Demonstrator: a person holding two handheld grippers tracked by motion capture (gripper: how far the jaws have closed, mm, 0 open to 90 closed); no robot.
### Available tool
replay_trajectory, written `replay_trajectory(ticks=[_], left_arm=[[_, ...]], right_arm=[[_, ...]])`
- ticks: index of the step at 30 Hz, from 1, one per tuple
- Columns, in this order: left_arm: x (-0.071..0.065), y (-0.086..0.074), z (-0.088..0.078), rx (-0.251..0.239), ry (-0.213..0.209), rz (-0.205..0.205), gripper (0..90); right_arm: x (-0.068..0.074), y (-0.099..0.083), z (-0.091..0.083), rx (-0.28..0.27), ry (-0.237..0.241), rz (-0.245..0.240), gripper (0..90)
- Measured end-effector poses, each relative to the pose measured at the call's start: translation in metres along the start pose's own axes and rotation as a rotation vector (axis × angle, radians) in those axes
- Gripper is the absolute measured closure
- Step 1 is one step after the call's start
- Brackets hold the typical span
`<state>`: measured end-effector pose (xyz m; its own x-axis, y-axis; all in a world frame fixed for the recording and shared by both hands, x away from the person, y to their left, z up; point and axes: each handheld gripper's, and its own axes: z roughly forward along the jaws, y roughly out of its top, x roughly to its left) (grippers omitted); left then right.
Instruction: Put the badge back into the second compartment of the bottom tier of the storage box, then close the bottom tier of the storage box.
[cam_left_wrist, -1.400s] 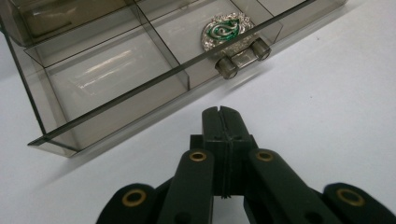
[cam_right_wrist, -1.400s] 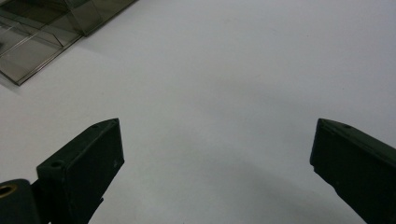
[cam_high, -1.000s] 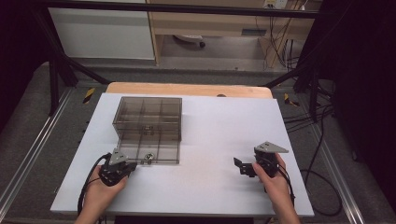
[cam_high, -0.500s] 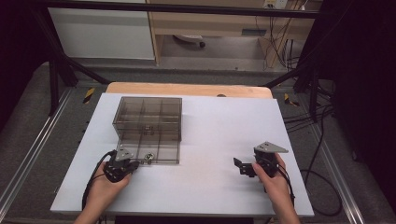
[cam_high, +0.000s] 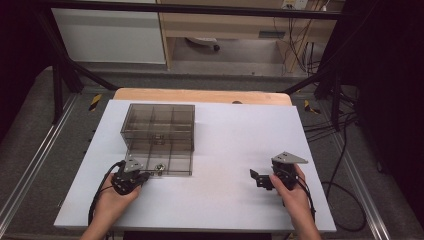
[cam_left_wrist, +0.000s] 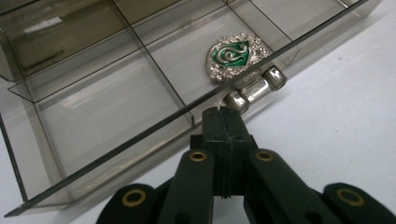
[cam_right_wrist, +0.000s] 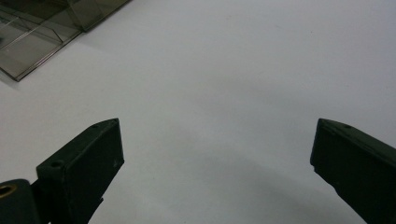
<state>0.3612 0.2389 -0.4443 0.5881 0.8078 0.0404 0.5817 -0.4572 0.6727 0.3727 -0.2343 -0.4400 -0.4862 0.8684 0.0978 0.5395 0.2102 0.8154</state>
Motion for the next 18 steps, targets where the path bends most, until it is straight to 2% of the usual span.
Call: replay_trajectory(ticks=[18], left_arm=[[0.0009,-0.0003,0.0014,-0.014,-0.007,-0.008,90.0]], right_arm=[[0.0023,-0.0003,0.0019,0.001,0.002,0.006,3.0]])
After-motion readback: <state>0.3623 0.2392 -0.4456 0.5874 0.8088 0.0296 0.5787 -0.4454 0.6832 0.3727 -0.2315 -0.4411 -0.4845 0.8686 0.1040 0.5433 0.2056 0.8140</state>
